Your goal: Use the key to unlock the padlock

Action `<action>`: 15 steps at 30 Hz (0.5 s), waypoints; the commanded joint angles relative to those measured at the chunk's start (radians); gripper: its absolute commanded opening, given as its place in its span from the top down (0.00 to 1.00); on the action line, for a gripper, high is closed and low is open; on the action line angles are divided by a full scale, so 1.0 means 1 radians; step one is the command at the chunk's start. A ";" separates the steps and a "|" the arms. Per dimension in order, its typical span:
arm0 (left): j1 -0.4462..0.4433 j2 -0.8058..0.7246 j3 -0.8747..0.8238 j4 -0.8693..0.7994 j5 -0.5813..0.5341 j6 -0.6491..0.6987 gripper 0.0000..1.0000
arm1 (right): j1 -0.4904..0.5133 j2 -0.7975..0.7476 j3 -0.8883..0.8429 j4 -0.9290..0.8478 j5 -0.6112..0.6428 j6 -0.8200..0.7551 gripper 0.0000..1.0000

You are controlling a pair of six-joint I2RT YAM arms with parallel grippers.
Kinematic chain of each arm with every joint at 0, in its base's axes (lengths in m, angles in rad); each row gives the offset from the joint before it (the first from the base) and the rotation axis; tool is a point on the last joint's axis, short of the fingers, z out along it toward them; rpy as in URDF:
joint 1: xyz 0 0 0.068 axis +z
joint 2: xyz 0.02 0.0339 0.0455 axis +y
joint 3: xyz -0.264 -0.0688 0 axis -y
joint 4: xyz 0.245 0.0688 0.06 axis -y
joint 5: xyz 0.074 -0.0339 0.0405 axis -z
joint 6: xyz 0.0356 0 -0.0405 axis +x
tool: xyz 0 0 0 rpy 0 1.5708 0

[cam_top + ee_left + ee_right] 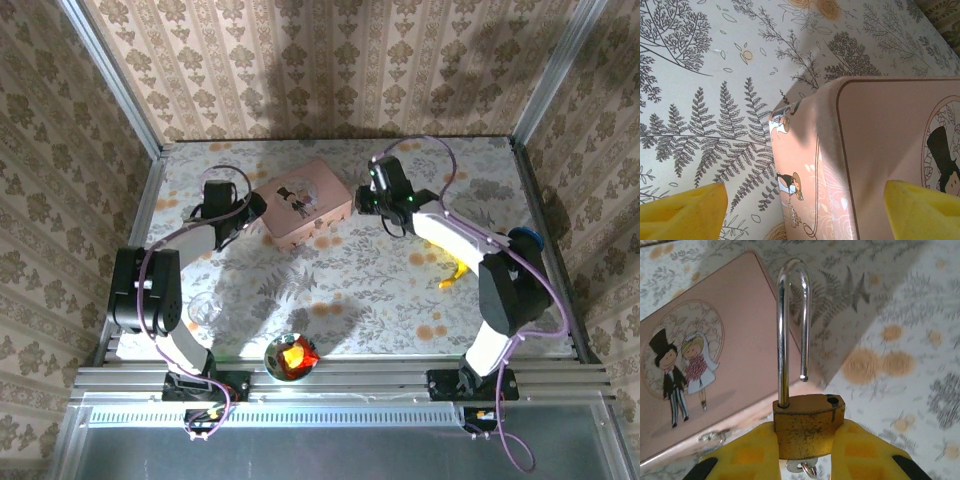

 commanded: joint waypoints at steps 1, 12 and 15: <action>0.013 0.018 0.038 -0.029 0.016 0.033 0.18 | -0.022 0.111 0.109 -0.118 0.053 -0.130 1.00; 0.014 0.120 0.101 0.019 0.127 0.025 0.22 | -0.068 0.368 0.372 -0.166 -0.010 -0.168 1.00; 0.010 0.157 0.123 0.050 0.176 0.015 0.26 | -0.065 0.373 0.357 -0.147 -0.070 -0.158 1.00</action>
